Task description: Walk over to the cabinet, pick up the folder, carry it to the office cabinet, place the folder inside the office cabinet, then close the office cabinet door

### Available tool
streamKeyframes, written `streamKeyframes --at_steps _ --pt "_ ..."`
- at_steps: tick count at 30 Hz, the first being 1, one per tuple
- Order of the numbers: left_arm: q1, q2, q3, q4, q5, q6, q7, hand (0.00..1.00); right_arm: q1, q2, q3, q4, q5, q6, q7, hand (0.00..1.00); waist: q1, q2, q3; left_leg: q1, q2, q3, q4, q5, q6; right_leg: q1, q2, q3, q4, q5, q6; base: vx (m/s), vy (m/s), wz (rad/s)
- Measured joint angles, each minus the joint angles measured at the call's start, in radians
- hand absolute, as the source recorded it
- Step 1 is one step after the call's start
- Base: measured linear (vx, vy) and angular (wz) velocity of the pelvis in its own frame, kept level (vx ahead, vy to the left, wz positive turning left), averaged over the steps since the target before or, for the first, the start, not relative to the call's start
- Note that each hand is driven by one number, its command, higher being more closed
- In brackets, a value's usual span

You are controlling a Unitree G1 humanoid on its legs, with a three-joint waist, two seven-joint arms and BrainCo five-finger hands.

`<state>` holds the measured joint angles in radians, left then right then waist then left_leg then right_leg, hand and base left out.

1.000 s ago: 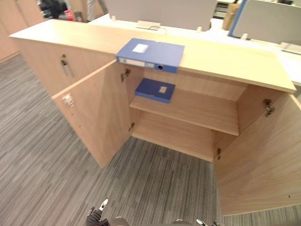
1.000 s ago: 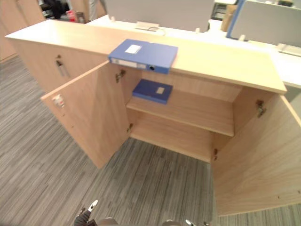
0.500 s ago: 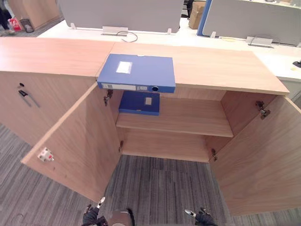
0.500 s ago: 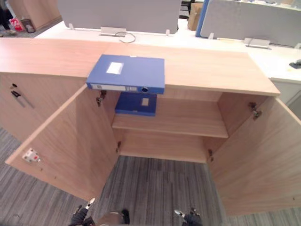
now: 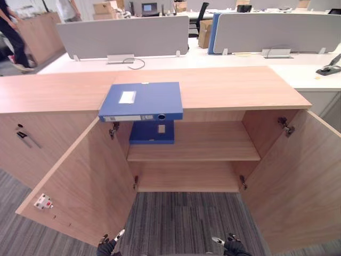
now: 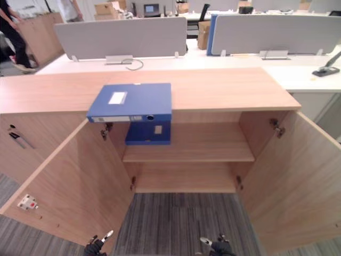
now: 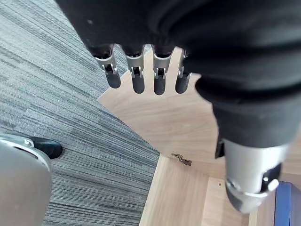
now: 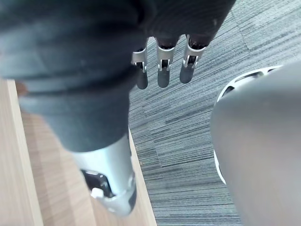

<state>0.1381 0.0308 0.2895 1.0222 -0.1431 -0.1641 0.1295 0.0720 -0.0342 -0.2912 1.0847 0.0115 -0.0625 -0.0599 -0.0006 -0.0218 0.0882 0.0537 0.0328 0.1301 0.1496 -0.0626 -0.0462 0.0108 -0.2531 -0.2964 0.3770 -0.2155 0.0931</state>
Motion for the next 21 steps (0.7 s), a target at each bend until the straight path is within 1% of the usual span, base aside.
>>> streamKeyframes --at_steps 1,2,4,5,8,9,10,11,12,13,14,15,16,17,18,19,20,21 --pt "-0.002 -0.005 0.01 -0.001 0.001 0.0 0.0 0.0 -0.001 0.0 0.0 0.0 -0.001 0.0 0.0 0.0 -0.001 -0.001 0.001 -0.001 0.013 -0.009 -0.001 -0.001 -0.012 0.006 0.015 -0.011 -0.005 -0.003 -0.005 0.15 -0.275 0.11" --pt "-0.005 -0.011 0.011 0.0 0.003 0.0 0.0 0.0 -0.001 -0.003 0.0 0.006 -0.001 0.0 0.0 0.0 -0.002 -0.003 0.002 -0.001 0.024 -0.017 -0.002 -0.001 -0.016 0.013 0.026 -0.024 -0.012 -0.006 -0.009 0.13 -0.201 0.21" --pt "-0.018 -0.016 0.018 0.004 0.025 0.0 -0.002 0.0 -0.002 -0.009 -0.001 0.019 -0.013 0.002 -0.001 0.0 -0.002 -0.011 0.006 0.004 0.049 -0.041 -0.001 -0.005 -0.041 0.047 0.059 -0.041 -0.041 -0.013 -0.018 0.14 -0.174 0.24" --pt "-0.018 -0.017 0.022 0.005 0.025 0.001 -0.002 0.0 -0.002 -0.009 -0.001 0.021 -0.016 0.002 -0.001 0.0 -0.002 -0.012 0.006 0.003 0.056 -0.046 0.004 -0.01 -0.046 0.054 0.066 -0.047 -0.046 -0.014 -0.02 0.13 -0.118 0.23" --pt "-0.025 -0.011 0.025 0.005 0.024 0.001 -0.001 0.0 -0.002 -0.015 0.0 0.03 -0.024 0.001 -0.001 0.0 -0.004 -0.015 0.017 -0.022 0.094 -0.074 0.091 -0.071 -0.065 0.101 0.115 -0.065 -0.082 -0.032 -0.033 0.11 -0.086 0.18" --pt "-0.026 -0.008 0.031 0.005 0.019 0.003 0.0 0.0 -0.002 -0.015 0.0 0.033 -0.02 0.0 -0.003 0.0 -0.003 -0.008 0.02 -0.049 0.12 -0.078 0.154 -0.104 -0.071 0.112 0.135 -0.069 -0.096 -0.042 -0.041 0.09 -0.09 0.03" --pt "-0.028 -0.001 0.036 0.004 0.01 0.004 0.0 0.0 -0.003 -0.014 -0.001 0.039 0.004 -0.001 -0.008 0.0 -0.001 -0.014 0.023 -0.083 0.138 -0.076 0.229 -0.129 -0.069 0.114 0.156 -0.07 -0.097 -0.054 -0.049 0.09 -0.088 0.01" --pt "-0.034 0.005 0.039 0.0 0.006 0.004 0.0 0.0 -0.003 -0.012 -0.004 0.04 0.016 -0.001 -0.01 0.0 -0.001 -0.015 0.026 -0.105 0.15 -0.069 0.275 -0.134 -0.064 0.115 0.163 -0.071 -0.094 -0.059 -0.055 0.08 -0.091 -0.02" --pt "-0.039 0.014 0.039 0.0 -0.023 0.007 0.0 0.0 -0.001 -0.012 -0.006 0.049 0.044 -0.002 -0.014 0.0 -0.001 -0.021 0.031 -0.142 0.169 -0.053 0.35 -0.141 -0.053 0.118 0.177 -0.072 -0.091 -0.063 -0.063 0.1 -0.115 0.0" --pt "-0.045 0.014 0.031 -0.001 -0.058 0.008 -0.001 0.0 0.004 -0.01 -0.02 0.051 0.051 0.0 -0.019 0.0 0.002 -0.023 0.037 -0.16 0.185 -0.032 0.397 -0.14 -0.052 0.136 0.184 -0.072 -0.092 -0.063 -0.065 0.13 -0.112 0.04" --pt "-0.052 0.013 0.026 -0.009 -0.075 0.009 -0.002 0.0 0.003 -0.007 -0.029 0.051 0.051 0.0 -0.022 0.0 0.002 -0.024 0.05 -0.167 0.189 -0.021 0.429 -0.14 -0.051 0.15 0.184 -0.072 -0.095 -0.064 -0.068 0.18 -0.059 0.08" --pt "-0.052 0.014 0.003 -0.03 -0.109 0.01 -0.005 0.0 0.013 -0.01 -0.036 0.057 0.05 0.002 -0.023 0.0 0.004 -0.028 0.064 -0.182 0.182 -0.008 0.472 -0.168 -0.058 0.173 0.179 -0.071 -0.106 -0.069 -0.076 0.15 -0.003 0.08" --pt "-0.049 0.011 -0.008 -0.045 -0.127 0.01 -0.005 0.0 0.016 -0.014 -0.036 0.061 0.05 0.004 -0.024 0.0 0.004 -0.024 0.067 -0.186 0.165 -0.006 0.467 -0.192 -0.059 0.18 0.175 -0.071 -0.11 -0.069 -0.076 0.16 0.069 0.06" --pt "-0.039 0.005 -0.038 -0.101 -0.155 0.013 -0.005 0.0 0.018 -0.018 -0.039 0.066 0.05 0.006 -0.028 0.0 0.005 -0.021 0.068 -0.207 0.124 0.006 0.453 -0.218 -0.037 0.183 0.156 -0.069 -0.107 -0.071 -0.078 0.15 0.148 -0.01" --pt "-0.023 -0.008 -0.064 -0.182 -0.188 0.012 -0.006 0.0 0.016 -0.018 -0.039 0.066 0.049 0.007 -0.03 0.0 0.008 -0.017 0.073 -0.218 0.075 0.034 0.387 -0.203 -0.026 0.182 0.137 -0.061 -0.095 -0.071 -0.077 0.15 0.179 -0.03" --pt "-0.013 -0.018 -0.083 -0.246 -0.215 0.008 -0.007 0.0 0.021 -0.025 -0.04 0.062 0.049 0.007 -0.03 0.0 0.011 -0.001 0.075 -0.221 0.047 0.036 0.321 -0.123 0.035 0.18 0.136 -0.051 -0.079 -0.072 -0.075 0.18 0.201 -0.09" --pt "0.004 -0.018 -0.102 -0.317 -0.254 0.004 -0.012 0.0 0.026 -0.023 -0.033 0.058 0.045 0.009 -0.03 0.0 0.019 -0.009 0.069 -0.189 0.029 0.042 0.287 -0.116 0.041 0.172 0.125 -0.031 -0.071 -0.072 -0.07 0.16 0.13 -0.02" --pt "0.011 -0.016 -0.114 -0.361 -0.277 0.0 -0.015 0.0 0.031 -0.019 -0.03 0.054 0.046 0.009 -0.028 0.0 0.021 -0.016 0.063 -0.181 0.017 0.041 0.263 -0.11 0.048 0.166 0.118 -0.021 -0.069 -0.066 -0.069 0.2 0.125 0.05"
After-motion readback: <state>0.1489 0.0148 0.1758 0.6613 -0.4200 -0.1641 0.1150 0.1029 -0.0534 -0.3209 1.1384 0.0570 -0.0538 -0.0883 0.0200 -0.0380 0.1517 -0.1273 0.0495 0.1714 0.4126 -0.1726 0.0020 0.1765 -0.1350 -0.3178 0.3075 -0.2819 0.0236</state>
